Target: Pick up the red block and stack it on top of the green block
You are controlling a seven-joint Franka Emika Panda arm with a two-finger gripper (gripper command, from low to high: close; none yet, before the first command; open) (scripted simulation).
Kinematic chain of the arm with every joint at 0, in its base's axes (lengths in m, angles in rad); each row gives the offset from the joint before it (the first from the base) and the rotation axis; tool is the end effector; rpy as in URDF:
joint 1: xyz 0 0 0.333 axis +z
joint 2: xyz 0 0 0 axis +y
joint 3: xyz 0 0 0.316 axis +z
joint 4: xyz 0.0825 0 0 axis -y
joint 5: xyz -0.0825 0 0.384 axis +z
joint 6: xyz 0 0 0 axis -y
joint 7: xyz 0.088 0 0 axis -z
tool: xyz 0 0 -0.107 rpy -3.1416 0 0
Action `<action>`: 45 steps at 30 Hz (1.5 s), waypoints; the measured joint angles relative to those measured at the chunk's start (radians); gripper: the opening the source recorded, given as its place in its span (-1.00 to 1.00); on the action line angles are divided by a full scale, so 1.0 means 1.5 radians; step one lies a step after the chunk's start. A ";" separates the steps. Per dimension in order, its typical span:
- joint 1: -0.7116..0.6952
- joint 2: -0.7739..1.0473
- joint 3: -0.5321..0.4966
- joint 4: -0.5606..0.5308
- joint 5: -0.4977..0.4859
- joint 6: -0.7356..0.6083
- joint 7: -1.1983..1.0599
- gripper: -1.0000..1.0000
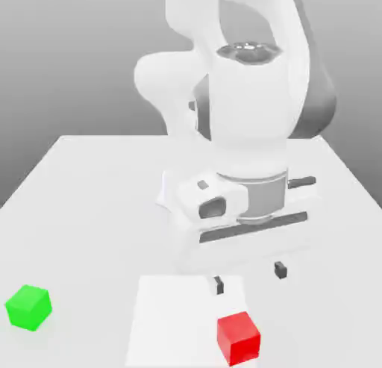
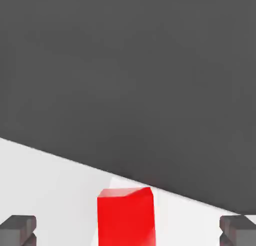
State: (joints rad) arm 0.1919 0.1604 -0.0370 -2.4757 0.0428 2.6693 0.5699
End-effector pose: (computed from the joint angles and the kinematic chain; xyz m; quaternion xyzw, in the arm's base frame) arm 0.4760 0.0727 0.2318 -0.9744 0.2242 -0.0131 0.0126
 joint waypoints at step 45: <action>-0.320 0.079 -0.181 0.022 0.104 0.022 -0.317 1.00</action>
